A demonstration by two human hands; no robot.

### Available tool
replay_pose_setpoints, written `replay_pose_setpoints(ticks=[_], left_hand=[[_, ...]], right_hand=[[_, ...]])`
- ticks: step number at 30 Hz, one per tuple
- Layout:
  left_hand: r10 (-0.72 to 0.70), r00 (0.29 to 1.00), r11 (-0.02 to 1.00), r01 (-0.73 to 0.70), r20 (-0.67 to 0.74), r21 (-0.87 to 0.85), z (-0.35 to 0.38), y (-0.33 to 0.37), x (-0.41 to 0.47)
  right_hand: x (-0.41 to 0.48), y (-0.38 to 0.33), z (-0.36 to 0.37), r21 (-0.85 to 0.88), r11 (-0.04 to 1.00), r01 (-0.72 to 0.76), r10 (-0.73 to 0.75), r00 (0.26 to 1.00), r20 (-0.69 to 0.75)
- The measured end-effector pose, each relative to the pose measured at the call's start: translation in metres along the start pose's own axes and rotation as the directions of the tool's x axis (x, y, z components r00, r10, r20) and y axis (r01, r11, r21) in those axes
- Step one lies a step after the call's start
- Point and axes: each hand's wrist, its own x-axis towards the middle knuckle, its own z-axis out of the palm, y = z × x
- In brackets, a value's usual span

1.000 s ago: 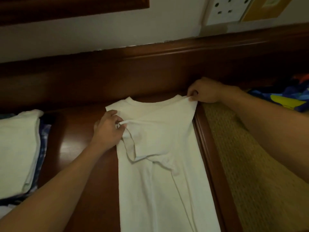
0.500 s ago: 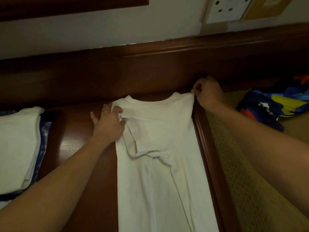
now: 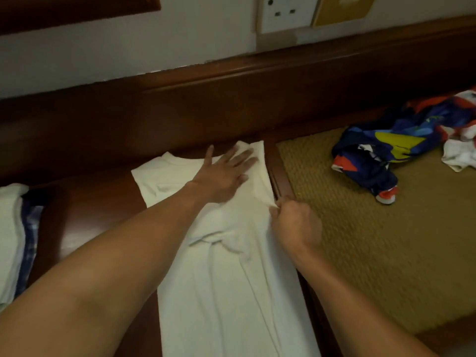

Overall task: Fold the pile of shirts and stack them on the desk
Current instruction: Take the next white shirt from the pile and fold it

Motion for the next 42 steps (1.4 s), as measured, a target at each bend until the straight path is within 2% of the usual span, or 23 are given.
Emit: replay_pose_setpoints(ticks=[3, 5, 7, 8, 10, 12, 14, 18, 20, 22, 24, 27, 29, 30, 32, 35, 37, 40, 42], left_hand=[[-0.117, 0.992, 0.992, 0.115, -0.038, -0.055, 0.005, -0.001, 0.002], [-0.046, 0.988, 0.998, 0.051, -0.144, 0.026, 0.006, 0.004, 0.002], [0.089, 0.978, 0.99, -0.067, -0.189, 0.121, 0.006, 0.009, 0.004], [0.113, 0.978, 0.986, -0.088, -0.176, 0.144, 0.006, 0.01, 0.006], [0.065, 0.989, 0.986, -0.044, -0.13, 0.158, 0.007, 0.007, 0.01], [0.037, 0.991, 0.985, -0.014, -0.13, 0.174, 0.004, 0.005, 0.012], [0.003, 0.975, 0.997, 0.015, -0.222, 0.082, -0.002, 0.01, 0.005], [-0.158, 0.878, 0.969, 0.048, -0.452, -0.244, 0.0, 0.037, -0.055], [-0.158, 0.895, 0.966, 0.052, -0.416, -0.254, 0.02, 0.05, -0.099], [-0.122, 0.955, 0.986, 0.085, -0.272, -0.142, 0.044, 0.054, -0.137], [-0.165, 0.965, 0.985, 0.15, -0.205, -0.085, 0.064, 0.052, -0.163], [-0.322, 0.895, 0.94, 0.262, -0.31, -0.22, 0.067, 0.063, -0.193], [-0.394, 0.811, 0.908, 0.273, -0.431, -0.316, 0.068, 0.084, -0.21], [-0.41, 0.798, 0.899, 0.271, -0.442, -0.344, 0.07, 0.096, -0.219], [-0.379, 0.838, 0.895, 0.225, -0.393, -0.385, 0.077, 0.122, -0.236], [-0.199, 0.928, 0.931, 0.079, -0.316, -0.356, 0.098, 0.155, -0.263], [-0.123, 0.956, 0.935, 0.022, -0.266, -0.354, 0.108, 0.175, -0.281], [-0.202, 0.96, 0.893, 0.099, -0.196, -0.44, 0.107, 0.201, -0.298], [-0.352, 0.93, 0.782, 0.234, -0.101, -0.577, 0.098, 0.219, -0.295]], right_hand=[[-0.005, 0.008, -0.003, -0.025, 0.998, -0.049, 0.047, 0.998, -0.051], [-0.008, 0.008, -0.002, 0.001, 1.0, -0.007, 0.007, 0.992, -0.129], [-0.012, 0.006, 0.003, 0.077, 0.986, 0.149, -0.127, 0.962, -0.24], [-0.016, 0.006, 0.009, 0.07, 0.968, 0.24, -0.215, 0.941, -0.261], [-0.028, 0.01, 0.029, -0.024, 0.924, 0.381, -0.378, 0.905, -0.196], [-0.04, 0.019, 0.047, -0.106, 0.892, 0.44, -0.45, 0.886, -0.115], [-0.045, 0.026, 0.051, -0.108, 0.887, 0.448, -0.459, 0.88, -0.123], [-0.064, 0.026, 0.045, -0.055, 0.872, 0.487, -0.488, 0.852, -0.19], [-0.078, 0.027, 0.054, -0.051, 0.855, 0.516, -0.519, 0.849, -0.101], [-0.087, 0.031, 0.066, -0.055, 0.85, 0.525, -0.526, 0.85, -0.023], [-0.093, 0.034, 0.065, -0.013, 0.874, 0.486, -0.486, 0.873, -0.049], [-0.112, 0.045, 0.052, 0.089, 0.904, 0.417, -0.376, 0.878, -0.297], [-0.138, 0.057, 0.043, 0.151, 0.911, 0.384, -0.313, 0.882, -0.352], [-0.155, 0.062, 0.04, 0.176, 0.914, 0.366, -0.294, 0.896, -0.334], [-0.191, 0.071, 0.045, 0.175, 0.928, 0.328, -0.282, 0.928, -0.242], [-0.244, 0.081, 0.064, 0.113, 0.954, 0.277, -0.275, 0.961, -0.04], [-0.268, 0.087, 0.071, 0.104, 0.962, 0.251, -0.251, 0.968, -0.018], [-0.291, 0.089, 0.067, 0.088, 0.963, 0.254, -0.249, 0.966, -0.068], [-0.301, 0.092, 0.065, 0.057, 0.975, 0.213, -0.209, 0.976, -0.068]])
